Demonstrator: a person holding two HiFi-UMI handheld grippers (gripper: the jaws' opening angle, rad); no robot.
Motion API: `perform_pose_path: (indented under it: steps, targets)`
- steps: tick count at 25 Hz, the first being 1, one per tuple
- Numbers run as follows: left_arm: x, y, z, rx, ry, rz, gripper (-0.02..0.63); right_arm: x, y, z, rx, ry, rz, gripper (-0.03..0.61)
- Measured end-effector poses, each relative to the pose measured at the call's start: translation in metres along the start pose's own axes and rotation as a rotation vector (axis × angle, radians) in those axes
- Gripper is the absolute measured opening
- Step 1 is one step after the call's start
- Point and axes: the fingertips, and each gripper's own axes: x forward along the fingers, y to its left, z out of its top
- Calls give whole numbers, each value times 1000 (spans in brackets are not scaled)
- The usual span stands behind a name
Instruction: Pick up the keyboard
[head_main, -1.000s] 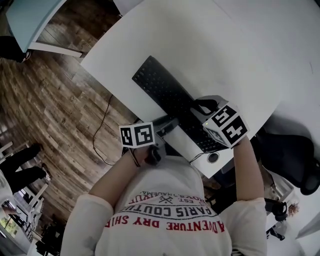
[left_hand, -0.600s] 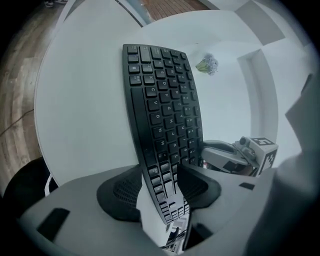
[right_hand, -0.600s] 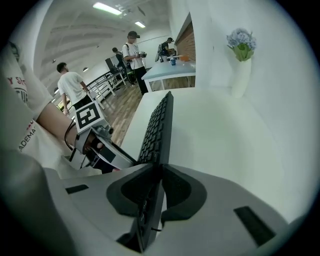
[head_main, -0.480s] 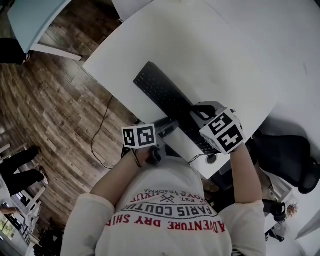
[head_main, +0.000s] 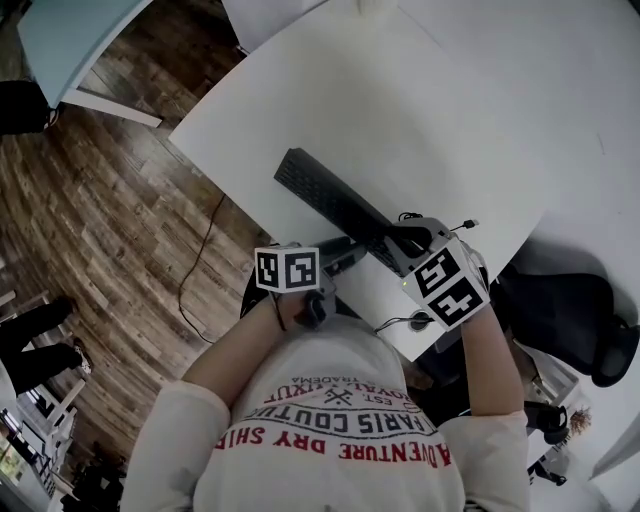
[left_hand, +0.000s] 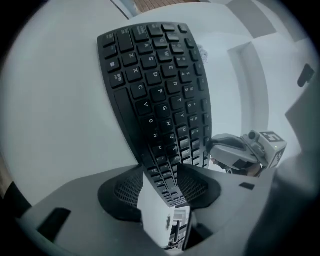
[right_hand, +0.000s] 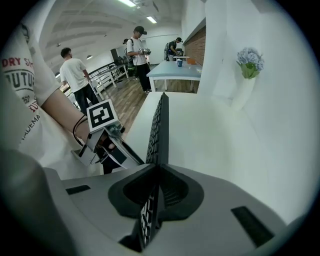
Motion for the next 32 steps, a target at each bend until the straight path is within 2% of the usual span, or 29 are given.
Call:
perform_pose_path:
  steps: [6, 12, 18, 22, 26, 32]
  targets:
    - [2, -2, 1, -12, 6, -41, 216, -11, 1, 13, -57, 17, -53, 44]
    - [4, -4, 2, -6, 19, -59, 216, -18, 0, 16, -46, 16, -65, 42]
    - [4, -14, 21, 133, 2, -121, 229, -34, 1, 26, -41, 9, -95, 41]
    - [6, -31, 27, 263, 21, -230, 227, -42, 3, 29, -49, 17, -114, 41]
    - [0, -43, 31, 334, 3, -292, 181, -55, 2, 33, -30, 1, -121, 41]
    - [-11, -70, 48, 448, -23, -308, 131, -83, -11, 40, 50, -75, -135, 41]
